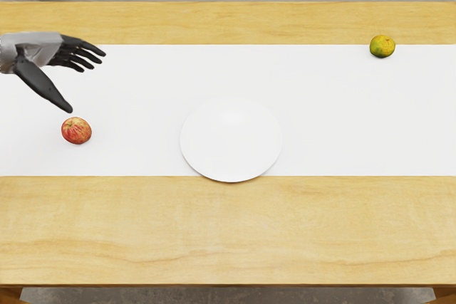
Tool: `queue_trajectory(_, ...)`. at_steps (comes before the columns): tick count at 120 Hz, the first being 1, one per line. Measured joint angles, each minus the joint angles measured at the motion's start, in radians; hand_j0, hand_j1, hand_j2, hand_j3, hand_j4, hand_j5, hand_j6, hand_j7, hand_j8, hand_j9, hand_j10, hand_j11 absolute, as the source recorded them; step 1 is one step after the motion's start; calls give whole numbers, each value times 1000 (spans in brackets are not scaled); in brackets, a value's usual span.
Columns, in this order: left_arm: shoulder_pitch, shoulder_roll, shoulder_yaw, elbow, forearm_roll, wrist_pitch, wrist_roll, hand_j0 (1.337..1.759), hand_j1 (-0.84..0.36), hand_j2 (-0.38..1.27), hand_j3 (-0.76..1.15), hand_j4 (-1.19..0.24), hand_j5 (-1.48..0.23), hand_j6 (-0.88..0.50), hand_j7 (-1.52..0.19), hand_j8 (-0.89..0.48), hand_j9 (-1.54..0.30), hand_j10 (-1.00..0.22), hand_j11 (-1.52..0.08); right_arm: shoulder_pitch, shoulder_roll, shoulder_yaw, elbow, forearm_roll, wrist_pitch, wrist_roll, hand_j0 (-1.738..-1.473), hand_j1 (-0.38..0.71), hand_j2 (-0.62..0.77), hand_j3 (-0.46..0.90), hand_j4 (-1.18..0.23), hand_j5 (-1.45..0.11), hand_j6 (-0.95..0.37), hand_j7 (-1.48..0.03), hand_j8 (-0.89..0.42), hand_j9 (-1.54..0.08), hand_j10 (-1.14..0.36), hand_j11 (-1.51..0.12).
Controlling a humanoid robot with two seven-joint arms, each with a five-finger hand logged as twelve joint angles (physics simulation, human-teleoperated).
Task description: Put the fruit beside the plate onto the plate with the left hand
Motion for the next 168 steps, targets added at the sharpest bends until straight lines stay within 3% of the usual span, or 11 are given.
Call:
queue_trajectory(19, -4, 37, 6, -29, -14, 0, -17, 1658, 53, 53, 0, -254, -323, -255, -323, -255, -323, -244, -303, 4, 0, 0, 0, 0, -1, 0, -1658, -305, -7, 0, -36, -47, -36, -47, -36, -47, -36, -47)
queue_trajectory(26, -38, 80, 7, -51, -43, 0, 5, 1658, 53, 53, 0, -254, -324, -255, -324, -255, -323, -247, -308, 5, 0, 0, 0, 0, -1, 1, -1658, -305, -7, 0, -36, -47, -36, -47, -36, -47, -36, -47)
queue_trajectory(31, -48, 88, 7, -81, -55, 0, 78, 1658, 53, 53, 0, -254, -324, -255, -324, -254, -324, -248, -311, 5, 0, 0, 0, 0, -1, 1, -1658, -305, -7, 0, -36, -47, -36, -47, -36, -47, -36, -47)
queue_trajectory(39, -54, 120, 7, -164, -64, 0, 275, 1658, 53, 53, 0, -255, -325, -255, -325, -255, -324, -250, -315, 5, 0, 0, 0, 0, -1, 1, -1658, -305, -7, 0, -36, -47, -36, -47, -36, -47, -36, -47)
queue_trajectory(45, -57, 127, 7, -224, -72, 0, 373, 1658, 53, 53, 0, -255, -325, -256, -325, -255, -324, -251, -317, 6, 0, 0, 0, 0, -1, 1, -1658, -305, -7, 0, -36, -47, -36, -47, -36, -47, -36, -47)
queue_trajectory(57, -94, 126, 5, -283, -102, 0, 488, 1658, 53, 53, 0, -255, -325, -256, -325, -256, -324, -252, -320, 6, 0, 0, 0, 0, -1, 0, -1658, -305, -7, 0, -36, -47, -36, -47, -36, -47, -36, -47)
queue_trajectory(67, -96, 114, 4, -335, -45, 0, 538, 1658, 53, 52, 0, -255, -325, -256, -325, -256, -324, -253, -321, 6, 0, 0, 0, 0, -1, -1, -1658, -305, -7, 0, -36, -47, -36, -47, -36, -47, -36, -47)
queue_trajectory(84, -109, 85, 5, -379, 139, 0, 569, 1658, 53, 52, 0, -255, -325, -256, -324, -256, -324, -254, -322, 8, 0, 1, 0, 0, -1, -1, -1658, -305, -7, 0, -36, -47, -36, -47, -36, -47, -36, -47)
queue_trajectory(105, -19, -2, 10, -410, 402, 9, 578, 1658, 53, 53, 0, -256, -325, -257, -324, -256, -324, -254, -323, 9, 0, 2, 0, 0, -1, -1, -1658, -305, -7, 0, -36, -47, -36, -47, -36, -47, -36, -47)
queue_trajectory(142, 51, -110, 23, -414, 533, 183, 580, 1658, 52, 53, 0, -256, -326, -257, -325, -257, -325, -255, -325, 8, 0, 1, 0, 0, -1, -1, -1658, -305, -7, 0, -36, -47, -36, -47, -36, -47, -36, -47)
queue_trajectory(168, 57, -185, 99, -363, 631, 290, 580, 1658, 52, 53, 0, -256, -326, -257, -326, -257, -326, -255, -325, 6, 0, 0, 0, 0, -1, -1, -1658, -305, -7, 0, -36, -47, -36, -47, -36, -47, -36, -47)
